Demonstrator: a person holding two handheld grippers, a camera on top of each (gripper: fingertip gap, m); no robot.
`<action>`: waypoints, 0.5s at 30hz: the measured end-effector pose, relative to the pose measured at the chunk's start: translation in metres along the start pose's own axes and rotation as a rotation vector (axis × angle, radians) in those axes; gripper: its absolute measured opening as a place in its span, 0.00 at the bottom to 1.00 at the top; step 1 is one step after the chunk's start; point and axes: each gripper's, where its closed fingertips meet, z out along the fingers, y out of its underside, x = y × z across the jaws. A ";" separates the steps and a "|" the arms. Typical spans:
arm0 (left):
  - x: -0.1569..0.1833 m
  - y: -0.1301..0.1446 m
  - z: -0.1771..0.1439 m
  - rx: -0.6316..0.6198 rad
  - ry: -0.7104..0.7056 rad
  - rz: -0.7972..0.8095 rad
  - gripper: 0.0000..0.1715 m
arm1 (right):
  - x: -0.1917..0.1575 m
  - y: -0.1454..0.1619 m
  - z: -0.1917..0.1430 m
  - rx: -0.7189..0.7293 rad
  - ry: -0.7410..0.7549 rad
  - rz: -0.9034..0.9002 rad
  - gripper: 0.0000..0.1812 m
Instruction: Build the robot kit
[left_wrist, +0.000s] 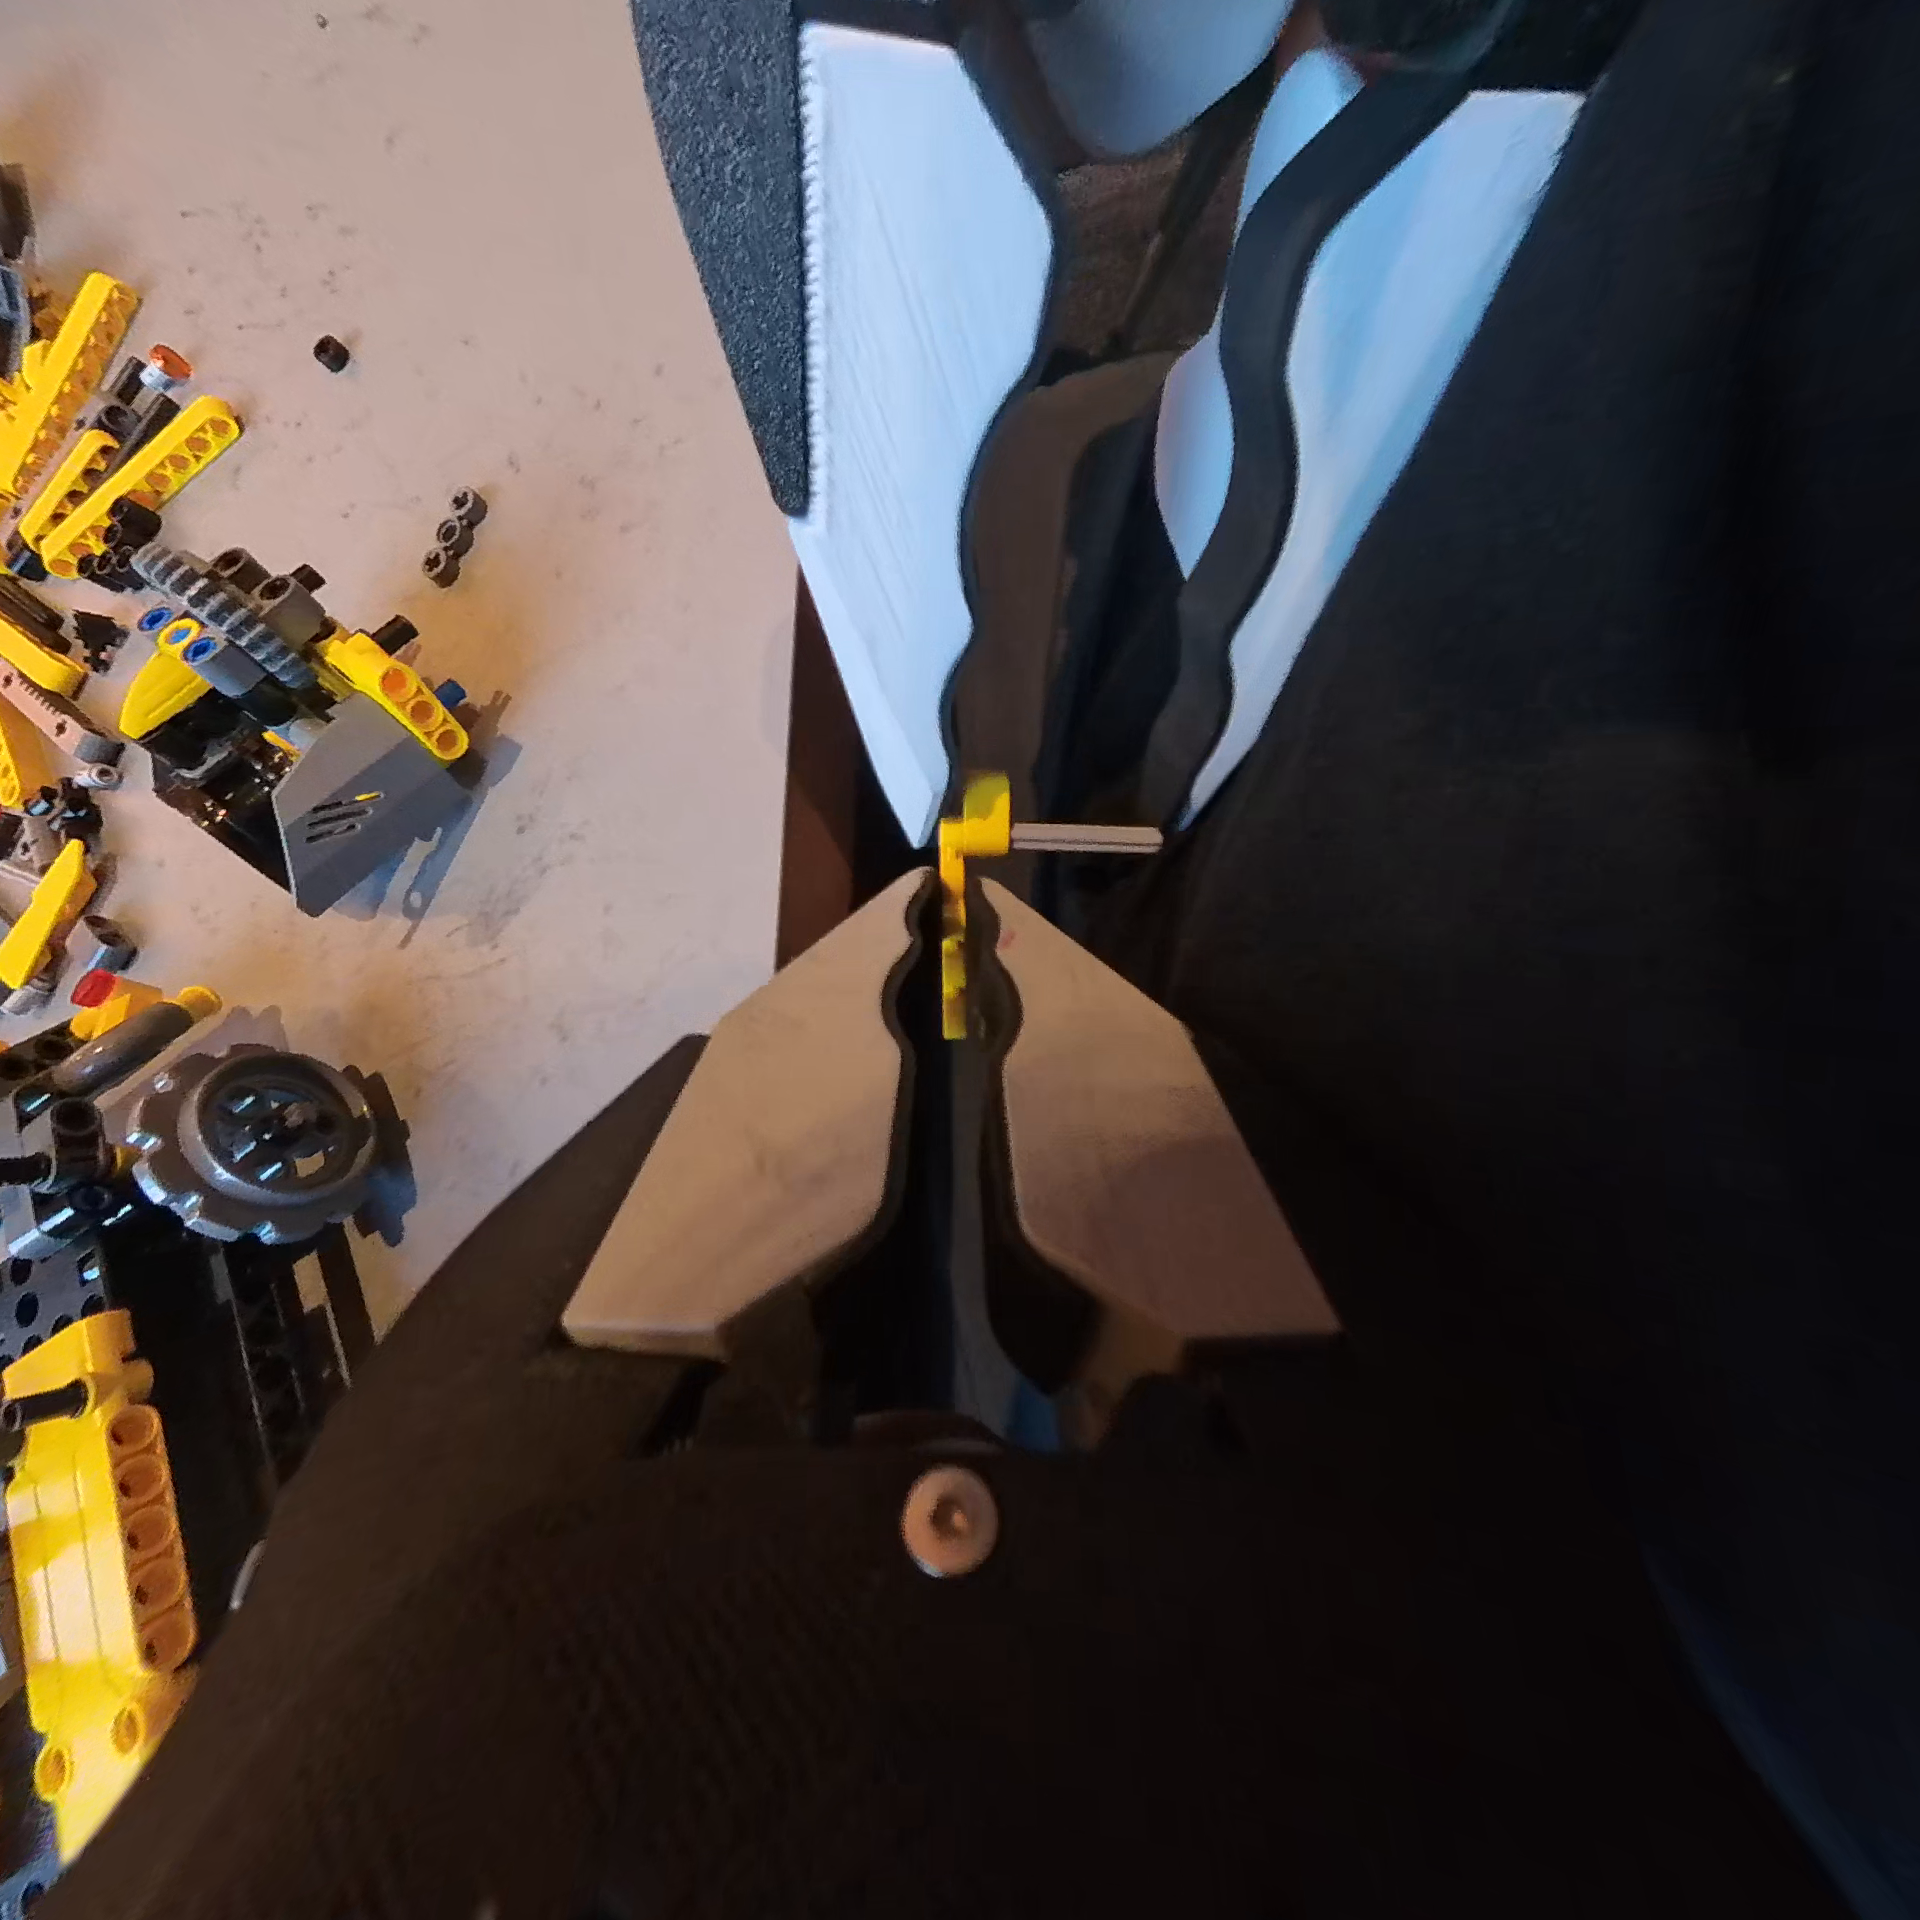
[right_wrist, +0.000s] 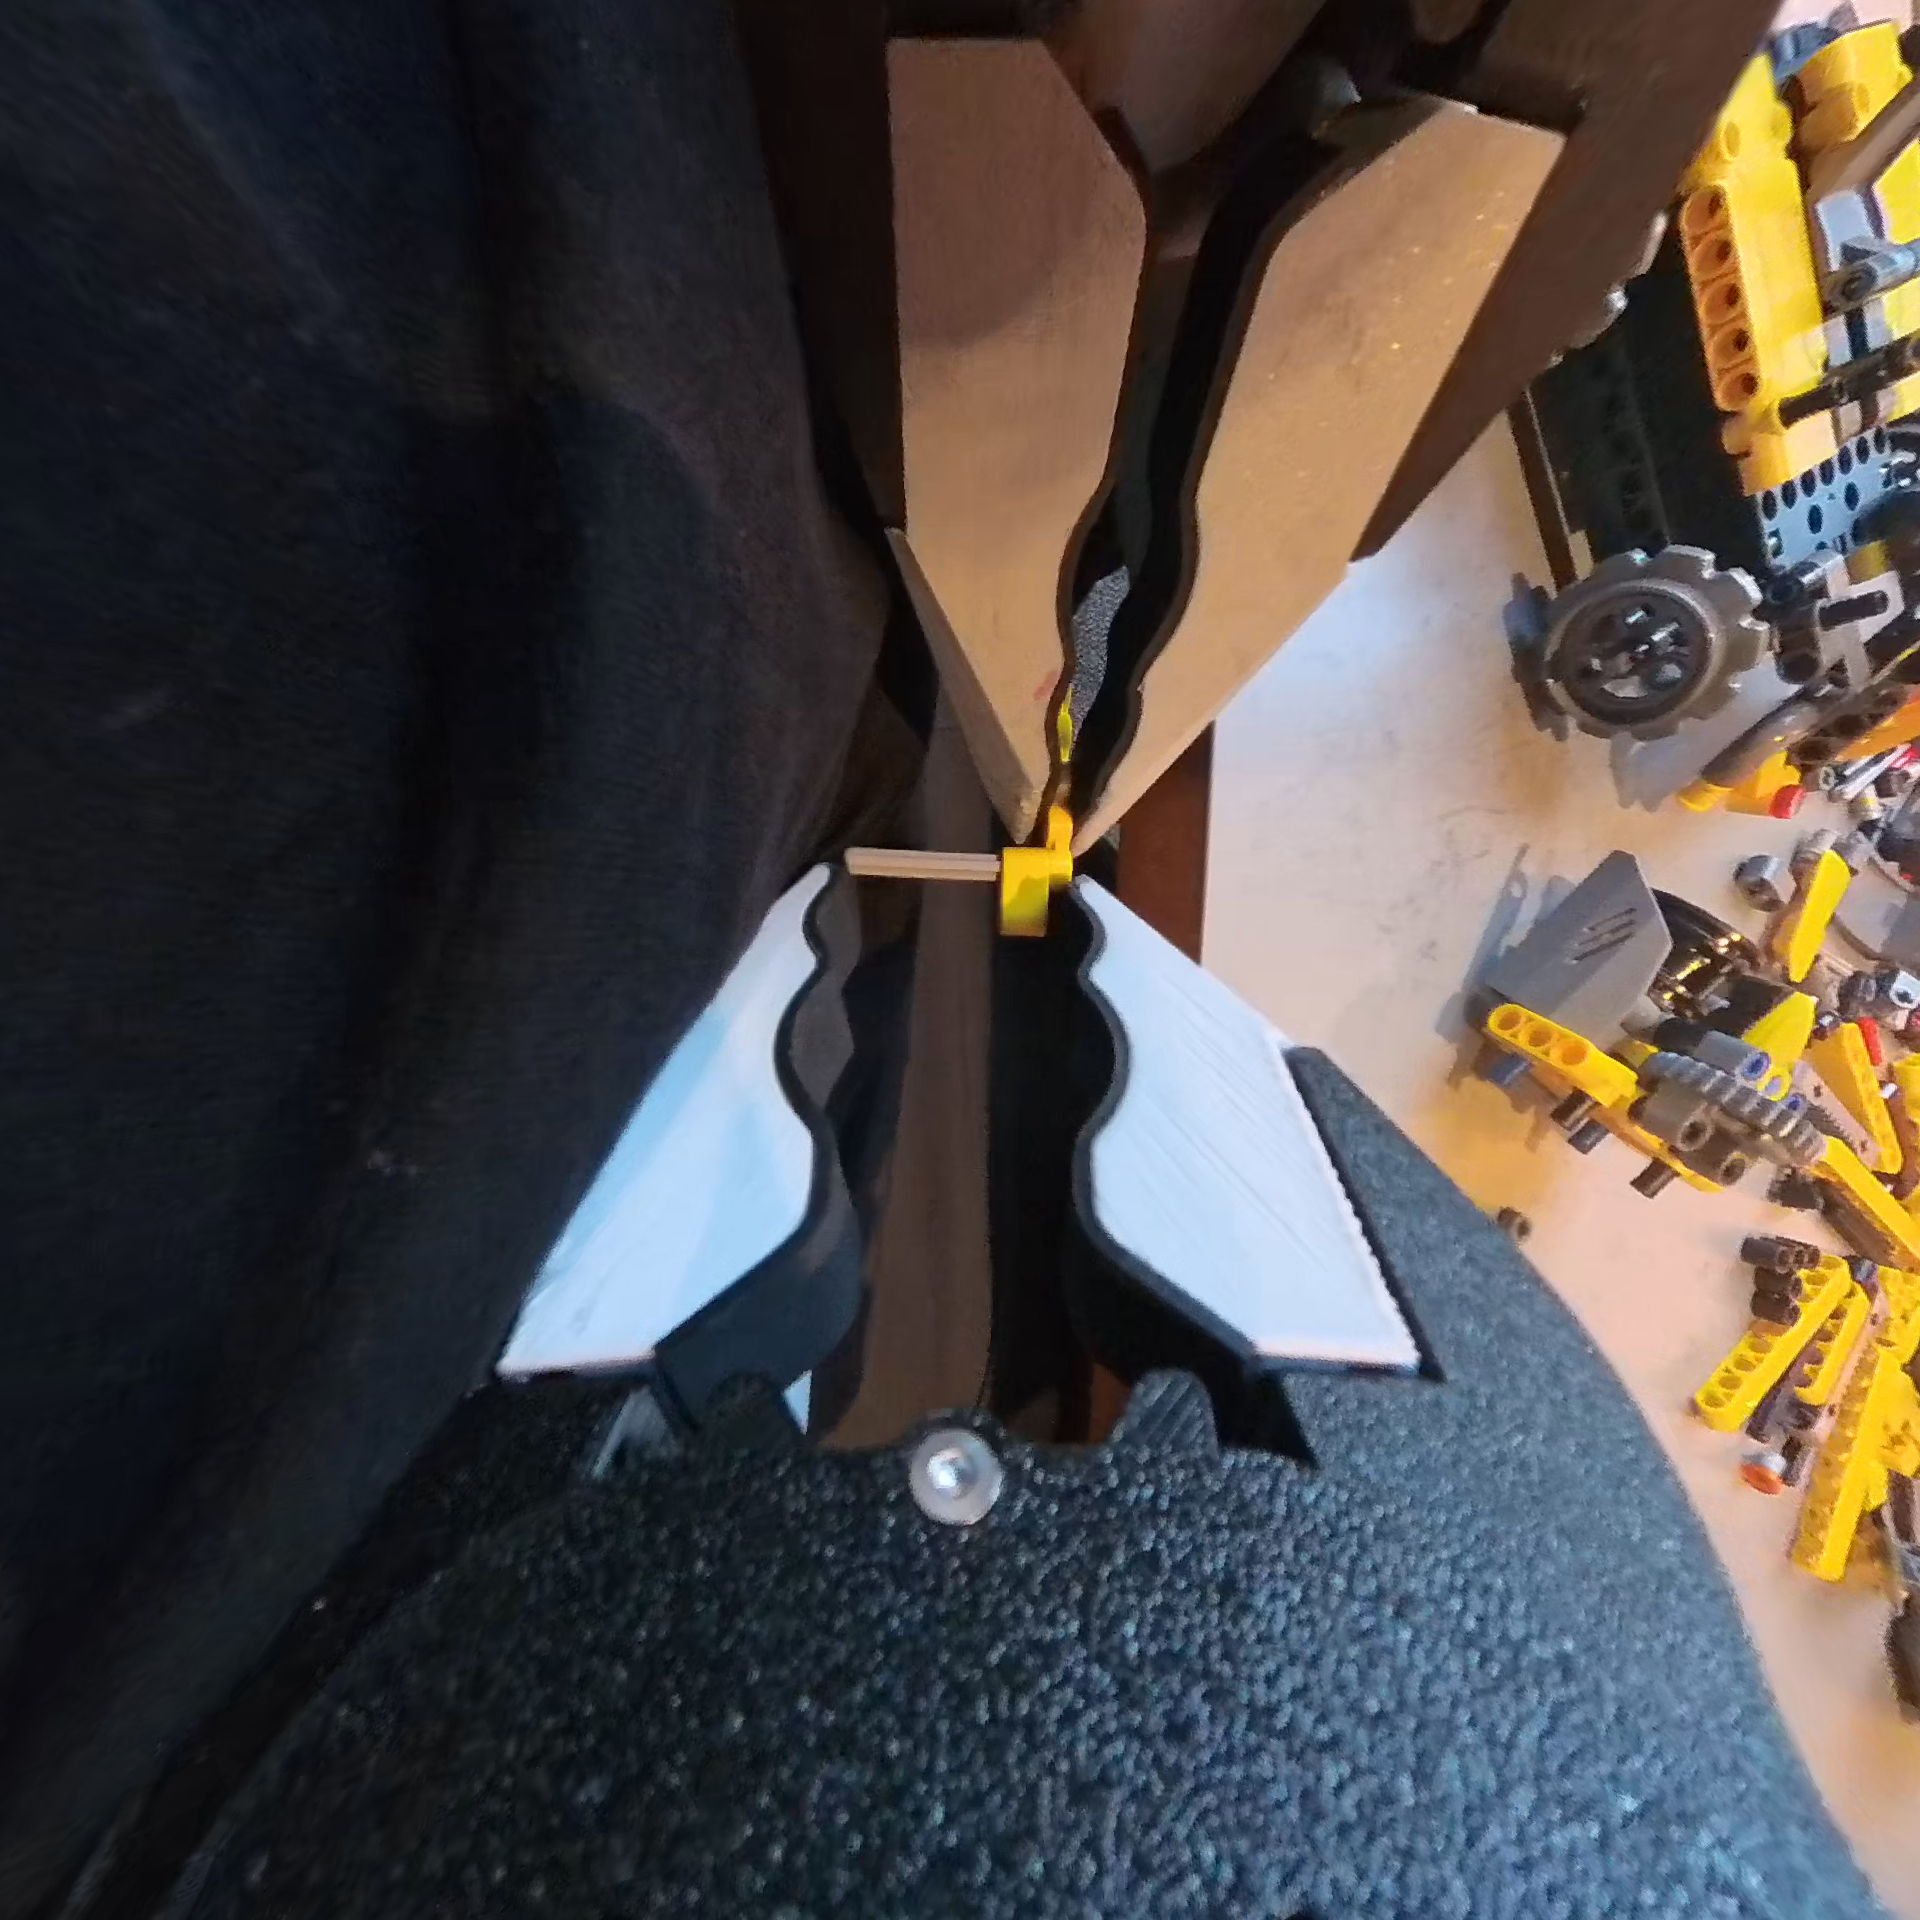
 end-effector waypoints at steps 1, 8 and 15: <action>0.000 0.000 0.000 -0.001 0.000 0.002 0.00 | -0.001 0.000 0.000 0.001 -0.001 0.002 1.00; 0.005 0.002 0.000 -0.009 0.006 0.007 0.00 | -0.004 -0.001 0.001 0.001 -0.014 -0.010 0.19; 0.014 0.005 0.002 0.001 0.050 -0.032 0.00 | -0.002 0.001 0.005 0.019 -0.010 0.022 0.03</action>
